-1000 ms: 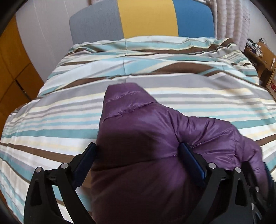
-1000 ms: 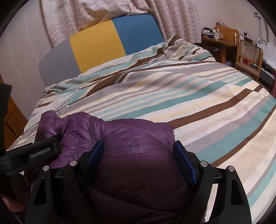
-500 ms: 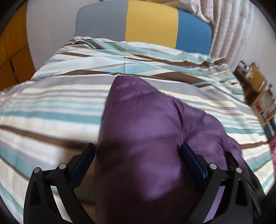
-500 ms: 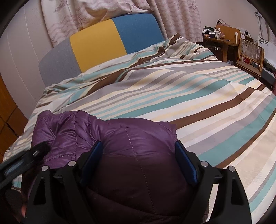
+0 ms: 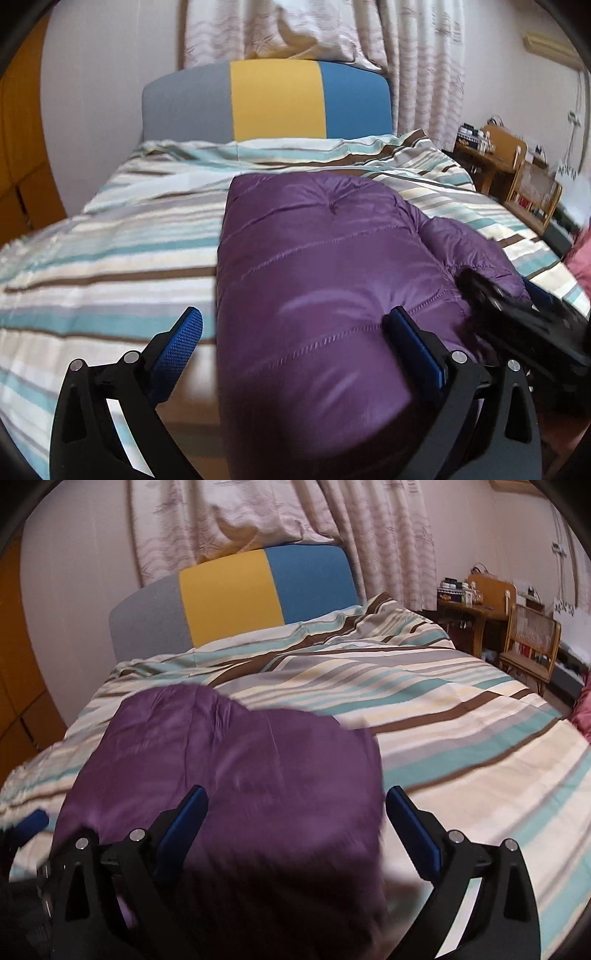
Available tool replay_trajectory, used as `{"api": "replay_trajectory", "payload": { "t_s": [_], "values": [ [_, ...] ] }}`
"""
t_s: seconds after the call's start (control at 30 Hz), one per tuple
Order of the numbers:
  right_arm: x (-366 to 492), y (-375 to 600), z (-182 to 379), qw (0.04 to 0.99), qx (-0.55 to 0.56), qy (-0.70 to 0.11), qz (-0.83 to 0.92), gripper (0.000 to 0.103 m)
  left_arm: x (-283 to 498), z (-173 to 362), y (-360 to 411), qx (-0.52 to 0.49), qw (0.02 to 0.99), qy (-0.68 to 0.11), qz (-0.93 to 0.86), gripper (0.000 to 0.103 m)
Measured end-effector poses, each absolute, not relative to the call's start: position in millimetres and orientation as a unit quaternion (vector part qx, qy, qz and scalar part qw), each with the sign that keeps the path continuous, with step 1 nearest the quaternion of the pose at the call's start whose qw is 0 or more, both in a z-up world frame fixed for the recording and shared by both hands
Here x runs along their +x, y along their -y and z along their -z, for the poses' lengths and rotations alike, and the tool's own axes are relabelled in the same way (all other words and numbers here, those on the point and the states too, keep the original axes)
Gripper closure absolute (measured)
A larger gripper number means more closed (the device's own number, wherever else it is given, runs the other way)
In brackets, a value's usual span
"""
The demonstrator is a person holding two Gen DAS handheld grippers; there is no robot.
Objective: Fold large clothes
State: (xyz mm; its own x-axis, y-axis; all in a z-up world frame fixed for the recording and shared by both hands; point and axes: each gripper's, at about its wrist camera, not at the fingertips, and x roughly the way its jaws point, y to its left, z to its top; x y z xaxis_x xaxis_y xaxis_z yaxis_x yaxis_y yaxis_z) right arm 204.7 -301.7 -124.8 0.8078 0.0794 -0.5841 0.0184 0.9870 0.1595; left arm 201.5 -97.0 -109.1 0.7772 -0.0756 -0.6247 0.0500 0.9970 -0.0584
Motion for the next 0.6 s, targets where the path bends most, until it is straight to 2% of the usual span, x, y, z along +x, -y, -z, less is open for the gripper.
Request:
{"api": "replay_trajectory", "payload": {
  "t_s": [0.23,0.4,0.6],
  "values": [
    [199.6,312.8,143.9,0.93,0.079,-0.359,-0.003,0.003,202.4,128.8,91.9,-0.038,0.93,-0.362,0.05,0.003],
    [211.8,309.8,157.3,0.916,0.072,-0.395,-0.005,0.003,215.7,140.0,102.1,0.008,0.926,-0.374,0.05,0.003],
    [210.5,317.5,161.8,0.912,0.093,-0.4,-0.017,0.003,216.4,140.3,96.7,-0.006,0.926,-0.374,0.054,0.003]
  ]
}}
